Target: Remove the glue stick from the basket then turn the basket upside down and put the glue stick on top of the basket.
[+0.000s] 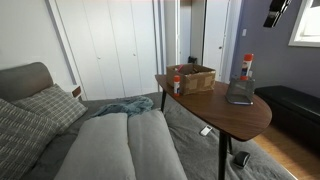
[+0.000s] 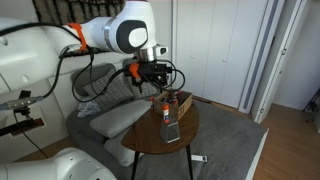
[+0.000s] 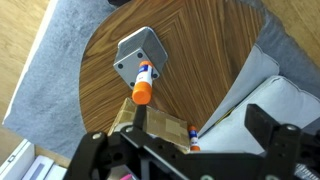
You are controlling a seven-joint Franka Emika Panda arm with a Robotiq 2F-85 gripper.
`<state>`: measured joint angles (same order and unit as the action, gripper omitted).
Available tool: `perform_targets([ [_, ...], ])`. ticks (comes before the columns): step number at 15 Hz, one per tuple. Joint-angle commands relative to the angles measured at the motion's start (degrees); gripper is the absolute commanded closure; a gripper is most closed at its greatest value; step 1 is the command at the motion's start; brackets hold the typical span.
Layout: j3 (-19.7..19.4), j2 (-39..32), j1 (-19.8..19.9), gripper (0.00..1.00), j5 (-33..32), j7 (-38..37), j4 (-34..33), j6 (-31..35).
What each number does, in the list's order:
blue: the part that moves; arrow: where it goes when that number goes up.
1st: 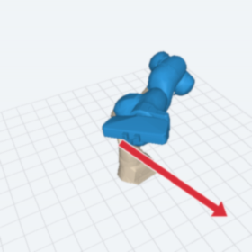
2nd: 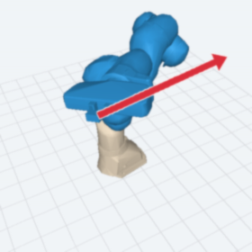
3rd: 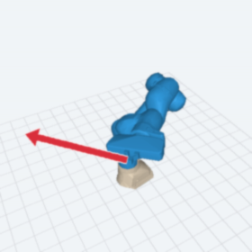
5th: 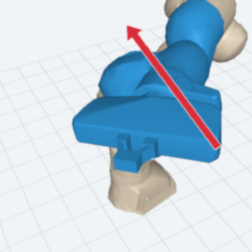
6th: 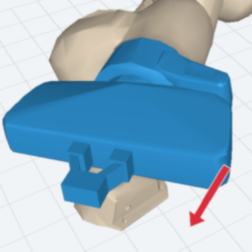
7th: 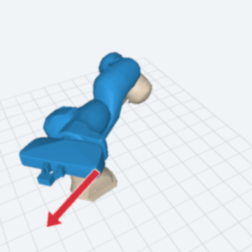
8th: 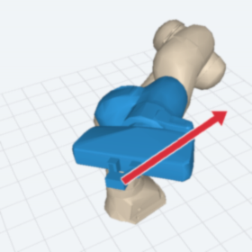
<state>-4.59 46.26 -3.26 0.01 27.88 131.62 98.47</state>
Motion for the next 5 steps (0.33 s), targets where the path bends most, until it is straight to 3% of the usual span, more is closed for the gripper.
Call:
perform_targets([
  [1, -0.8, 0.0, -1.4, 0.00, -0.9, -1.3, -0.1, -0.1],
  [5, -0.8, 0.0, -1.4, 0.00, -1.0, -1.8, 0.0, -0.1],
])
